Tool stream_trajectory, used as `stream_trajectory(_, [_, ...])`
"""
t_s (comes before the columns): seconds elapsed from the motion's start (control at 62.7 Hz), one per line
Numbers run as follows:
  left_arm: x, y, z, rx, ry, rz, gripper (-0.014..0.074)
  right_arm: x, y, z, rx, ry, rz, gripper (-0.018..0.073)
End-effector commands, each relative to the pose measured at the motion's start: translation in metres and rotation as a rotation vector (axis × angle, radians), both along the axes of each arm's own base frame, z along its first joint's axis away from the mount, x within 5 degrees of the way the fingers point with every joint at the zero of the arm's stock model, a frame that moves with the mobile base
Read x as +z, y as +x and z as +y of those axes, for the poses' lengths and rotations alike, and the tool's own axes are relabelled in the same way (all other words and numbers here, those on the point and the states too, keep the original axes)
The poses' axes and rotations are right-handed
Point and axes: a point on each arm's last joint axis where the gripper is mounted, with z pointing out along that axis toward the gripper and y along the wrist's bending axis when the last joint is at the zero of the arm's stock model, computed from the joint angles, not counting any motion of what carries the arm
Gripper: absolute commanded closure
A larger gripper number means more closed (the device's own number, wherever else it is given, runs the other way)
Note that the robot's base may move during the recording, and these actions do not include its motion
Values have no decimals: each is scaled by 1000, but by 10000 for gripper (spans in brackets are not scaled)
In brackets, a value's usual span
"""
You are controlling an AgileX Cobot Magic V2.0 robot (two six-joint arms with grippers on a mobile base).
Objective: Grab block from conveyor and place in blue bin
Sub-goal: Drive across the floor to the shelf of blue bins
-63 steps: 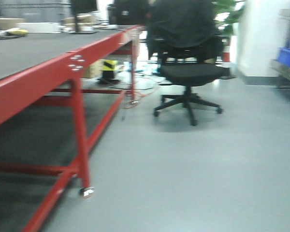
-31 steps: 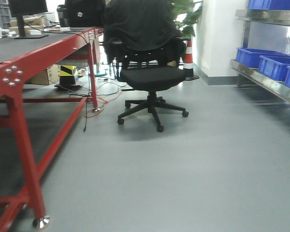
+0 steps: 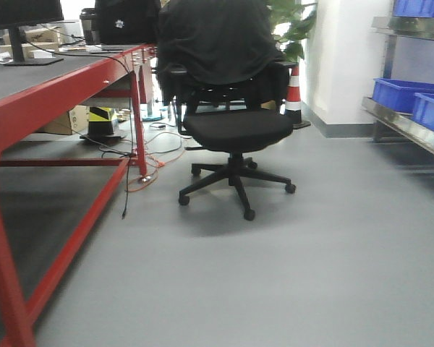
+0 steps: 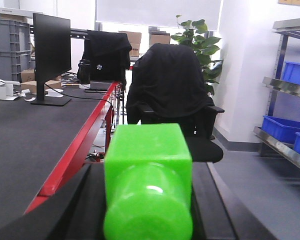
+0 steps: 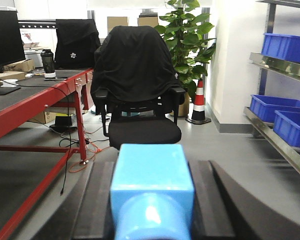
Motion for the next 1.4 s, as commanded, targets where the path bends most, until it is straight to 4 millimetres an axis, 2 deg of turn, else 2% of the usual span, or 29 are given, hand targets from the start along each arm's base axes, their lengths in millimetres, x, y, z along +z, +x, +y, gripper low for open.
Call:
stream_trajectory(0.0, [2, -1, 0, -3, -5, -23, 708, 5, -1, 0, -3, -2, -30, 713])
stream_trajectory(1.388, [2, -1, 0, -3, -5, -23, 708, 5, -1, 0, -3, -2, -30, 713])
